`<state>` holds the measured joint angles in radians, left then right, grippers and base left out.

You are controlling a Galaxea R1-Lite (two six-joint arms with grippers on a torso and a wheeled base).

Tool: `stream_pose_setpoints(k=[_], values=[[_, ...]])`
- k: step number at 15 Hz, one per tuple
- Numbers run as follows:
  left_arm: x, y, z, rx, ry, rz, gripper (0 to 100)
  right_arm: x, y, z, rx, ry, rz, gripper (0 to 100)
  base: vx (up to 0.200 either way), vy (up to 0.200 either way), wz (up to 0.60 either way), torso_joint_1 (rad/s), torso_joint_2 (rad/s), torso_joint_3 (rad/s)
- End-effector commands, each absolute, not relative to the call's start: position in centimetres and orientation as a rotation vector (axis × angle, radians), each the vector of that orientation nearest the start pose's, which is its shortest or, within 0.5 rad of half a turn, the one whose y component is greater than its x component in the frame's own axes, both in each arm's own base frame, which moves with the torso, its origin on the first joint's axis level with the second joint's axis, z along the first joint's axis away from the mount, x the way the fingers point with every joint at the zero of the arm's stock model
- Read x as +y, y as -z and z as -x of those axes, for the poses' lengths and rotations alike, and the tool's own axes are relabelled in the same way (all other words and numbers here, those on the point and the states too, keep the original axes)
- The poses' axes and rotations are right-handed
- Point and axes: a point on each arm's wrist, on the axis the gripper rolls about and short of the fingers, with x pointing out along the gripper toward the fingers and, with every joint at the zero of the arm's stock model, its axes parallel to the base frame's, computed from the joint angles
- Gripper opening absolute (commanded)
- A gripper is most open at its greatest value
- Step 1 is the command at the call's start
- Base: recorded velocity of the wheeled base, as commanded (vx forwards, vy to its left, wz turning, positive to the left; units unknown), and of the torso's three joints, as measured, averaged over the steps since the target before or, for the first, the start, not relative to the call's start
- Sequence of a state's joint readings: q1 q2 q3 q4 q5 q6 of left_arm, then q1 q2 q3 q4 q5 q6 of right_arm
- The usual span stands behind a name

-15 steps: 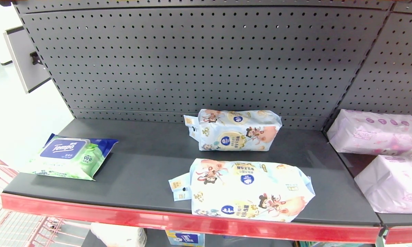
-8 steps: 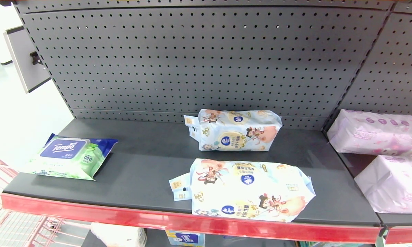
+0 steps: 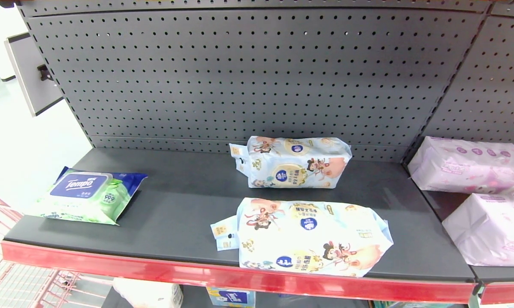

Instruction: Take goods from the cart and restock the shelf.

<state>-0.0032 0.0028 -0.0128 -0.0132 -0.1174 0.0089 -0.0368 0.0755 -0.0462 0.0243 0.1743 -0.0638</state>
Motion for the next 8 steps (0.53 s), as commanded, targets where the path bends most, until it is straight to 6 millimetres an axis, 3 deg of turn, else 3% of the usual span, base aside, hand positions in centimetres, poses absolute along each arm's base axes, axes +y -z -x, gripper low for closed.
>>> stream_pose_setpoints(k=[1, 3, 8], values=[[-0.21, -7.89, 2.35, -0.020, 0.100, -0.010, 100, 0.20, -8.37, 2.15, 0.030, -0.051, 0.005, 100, 0.000, 0.000, 0.00, 0.000, 0.00, 0.000], [-0.01, -7.57, 2.29, 0.000, 0.009, -0.005, 100, -0.23, -8.23, 2.29, 0.011, 0.126, -0.044, 100, 0.000, 0.000, 0.00, 0.000, 0.00, 0.000], [-0.01, -7.57, 2.29, 0.000, 0.008, -0.002, 100, 0.08, -7.57, 2.31, 0.002, -0.046, 0.034, 100, 0.000, 0.000, 0.00, 0.000, 0.00, 0.000]])
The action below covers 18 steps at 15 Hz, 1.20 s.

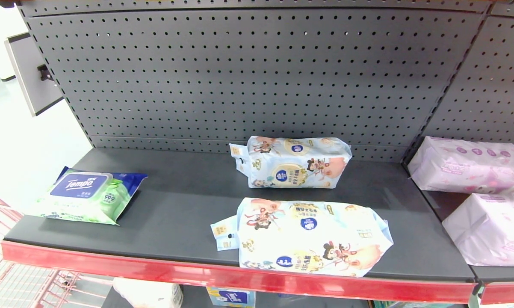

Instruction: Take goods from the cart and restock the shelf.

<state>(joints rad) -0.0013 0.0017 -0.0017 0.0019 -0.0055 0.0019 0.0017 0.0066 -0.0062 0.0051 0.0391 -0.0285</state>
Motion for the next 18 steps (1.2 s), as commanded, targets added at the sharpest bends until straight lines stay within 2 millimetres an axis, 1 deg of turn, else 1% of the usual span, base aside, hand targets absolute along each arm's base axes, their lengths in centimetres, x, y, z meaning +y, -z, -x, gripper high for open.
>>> stream_pose_setpoints(k=[1, 4, 14, 17, 18], values=[[-0.01, -7.57, 2.29, 0.000, 0.006, -0.002, 100, 0.08, -7.52, 2.28, 0.004, -0.043, -0.029, 100, 0.000, 0.000, 0.00, 0.000, 0.00, 0.000], [-0.01, -7.57, 2.29, 0.000, 0.006, -0.002, 100, 0.03, -7.54, 2.29, 0.003, -0.021, -0.005, 100, 0.000, 0.000, 0.00, 0.000, 0.00, 0.000], [-0.01, -7.57, 2.29, 0.000, 0.006, -0.002, 100, 0.03, -7.54, 2.29, 0.003, -0.018, -0.008, 100, 0.000, 0.000, 0.00, 0.000, 0.00, 0.000], [-0.01, -7.57, 2.29, 0.000, 0.006, -0.002, 100, 0.03, -7.54, 2.29, 0.003, -0.021, -0.006, 100, 0.000, 0.000, -0.60, 0.002, 0.00, 0.001], [-0.01, -7.57, 2.29, 0.000, 0.006, -0.002, 100, 0.04, -7.54, 2.29, 0.003, -0.020, -0.006, 100, 0.000, 0.000, 0.00, 0.000, 0.00, 0.000]])
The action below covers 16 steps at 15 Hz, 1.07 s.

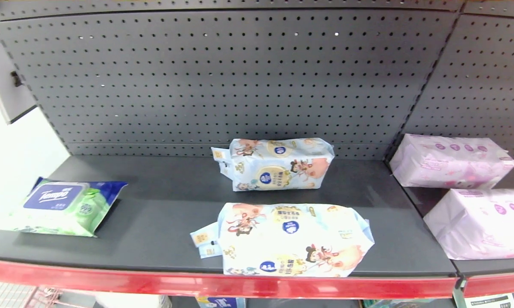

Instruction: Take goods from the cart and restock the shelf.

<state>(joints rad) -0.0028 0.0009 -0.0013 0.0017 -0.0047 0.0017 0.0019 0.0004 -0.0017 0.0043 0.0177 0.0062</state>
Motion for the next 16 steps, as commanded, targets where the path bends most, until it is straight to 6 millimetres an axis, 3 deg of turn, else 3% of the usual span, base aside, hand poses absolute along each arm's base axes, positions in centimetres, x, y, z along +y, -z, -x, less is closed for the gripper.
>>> stream_pose_setpoints(k=[1, 11, 14, 16], values=[[-0.01, -7.57, 2.29, 0.000, 0.006, -0.002, 100, 0.04, -7.54, 2.29, 0.003, -0.020, -0.006, 100, 0.000, 0.000, 0.00, 0.000, 0.00, 0.000], [-0.01, -7.57, 2.29, 0.000, 0.006, 0.000, 100, 0.03, -7.54, 2.29, 0.003, -0.020, -0.003, 100, 0.000, 0.000, 0.00, 0.000, 0.00, 0.000], [-0.01, -7.57, 2.29, 0.000, 0.006, 0.000, 100, 0.03, -7.54, 2.29, 0.003, -0.021, -0.003, 100, 0.000, 0.000, 0.60, 0.002, 0.00, -0.001], [-0.01, -7.57, 2.29, 0.000, 0.006, 0.000, 100, 0.03, -7.54, 2.29, 0.003, -0.020, -0.005, 100, 0.000, 0.000, 0.00, 0.000, 0.00, 0.000]])
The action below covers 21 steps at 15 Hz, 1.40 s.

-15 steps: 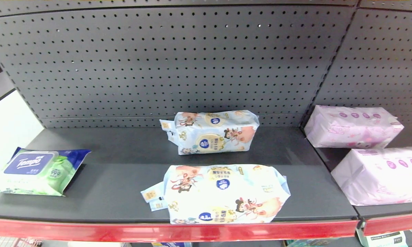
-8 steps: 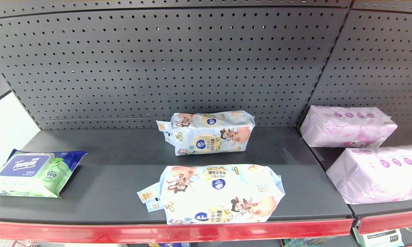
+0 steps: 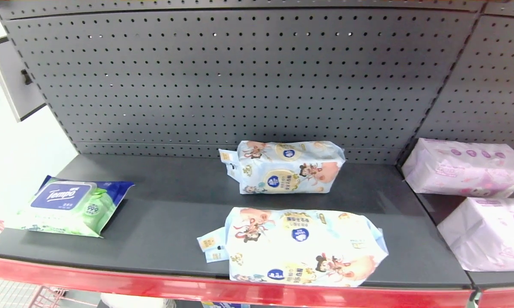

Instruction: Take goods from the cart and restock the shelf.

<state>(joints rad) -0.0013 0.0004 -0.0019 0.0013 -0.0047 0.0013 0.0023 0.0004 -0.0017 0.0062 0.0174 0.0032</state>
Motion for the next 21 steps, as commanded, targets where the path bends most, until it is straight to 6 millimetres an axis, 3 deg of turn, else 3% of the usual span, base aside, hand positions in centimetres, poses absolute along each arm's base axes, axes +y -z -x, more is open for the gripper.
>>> stream_pose_setpoints(k=[1, 21], values=[[-0.01, -7.57, 2.29, 0.000, 0.006, -0.002, 100, 0.03, -7.54, 2.29, 0.003, -0.020, -0.003, 100, 0.000, 0.000, 0.00, 0.000, 0.00, 0.000], [-0.01, -7.57, 2.29, 0.000, 0.006, -0.002, 100, 0.03, -7.54, 2.29, 0.003, -0.020, -0.003, 100, 0.000, 0.000, 0.00, 0.000, 0.00, 0.000]])
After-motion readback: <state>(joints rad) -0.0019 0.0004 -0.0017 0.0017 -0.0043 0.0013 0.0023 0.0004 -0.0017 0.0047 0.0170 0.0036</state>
